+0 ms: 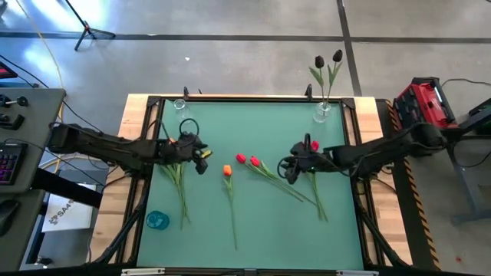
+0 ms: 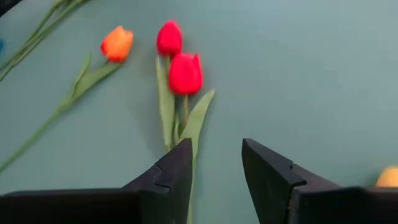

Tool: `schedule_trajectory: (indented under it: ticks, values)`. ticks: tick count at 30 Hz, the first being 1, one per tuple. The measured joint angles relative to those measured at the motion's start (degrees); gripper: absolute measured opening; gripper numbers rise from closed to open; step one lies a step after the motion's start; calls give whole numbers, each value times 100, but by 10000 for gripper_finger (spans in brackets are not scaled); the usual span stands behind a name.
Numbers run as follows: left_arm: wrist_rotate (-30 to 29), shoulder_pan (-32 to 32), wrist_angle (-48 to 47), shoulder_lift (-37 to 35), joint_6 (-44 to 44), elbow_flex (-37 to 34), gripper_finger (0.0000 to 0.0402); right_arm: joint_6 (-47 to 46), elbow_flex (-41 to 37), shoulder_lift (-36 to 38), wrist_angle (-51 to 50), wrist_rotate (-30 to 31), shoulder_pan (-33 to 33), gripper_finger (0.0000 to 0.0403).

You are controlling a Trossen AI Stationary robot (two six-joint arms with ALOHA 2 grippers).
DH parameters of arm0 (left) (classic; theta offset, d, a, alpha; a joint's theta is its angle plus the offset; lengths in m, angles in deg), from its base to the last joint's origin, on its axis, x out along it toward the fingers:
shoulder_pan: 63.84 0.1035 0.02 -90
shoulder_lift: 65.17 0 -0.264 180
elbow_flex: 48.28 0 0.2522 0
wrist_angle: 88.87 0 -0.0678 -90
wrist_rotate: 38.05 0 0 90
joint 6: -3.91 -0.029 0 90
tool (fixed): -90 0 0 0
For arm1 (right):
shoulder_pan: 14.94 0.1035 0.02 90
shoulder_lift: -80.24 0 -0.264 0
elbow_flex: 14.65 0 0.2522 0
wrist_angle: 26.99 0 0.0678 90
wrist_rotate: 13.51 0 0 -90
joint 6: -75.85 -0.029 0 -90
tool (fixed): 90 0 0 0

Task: Sort flowers into vase by color
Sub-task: Put the black tulip into the right transparent vase

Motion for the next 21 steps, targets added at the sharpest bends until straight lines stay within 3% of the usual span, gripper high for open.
schedule_trajectory:
  ticks: [4,10,14,21]
  values:
    - [27,187,-1742,-22,854,580,163,292,0,-117,345,314,-158,122]
    - [402,525,-3079,0,2122,724,161,669,2,-115,513,972,-253,122]
    - [593,808,-3476,74,2680,720,156,761,2,-115,506,1386,-214,122]
    - [595,1301,-3619,237,2717,722,140,935,2,-115,406,1327,-139,122]
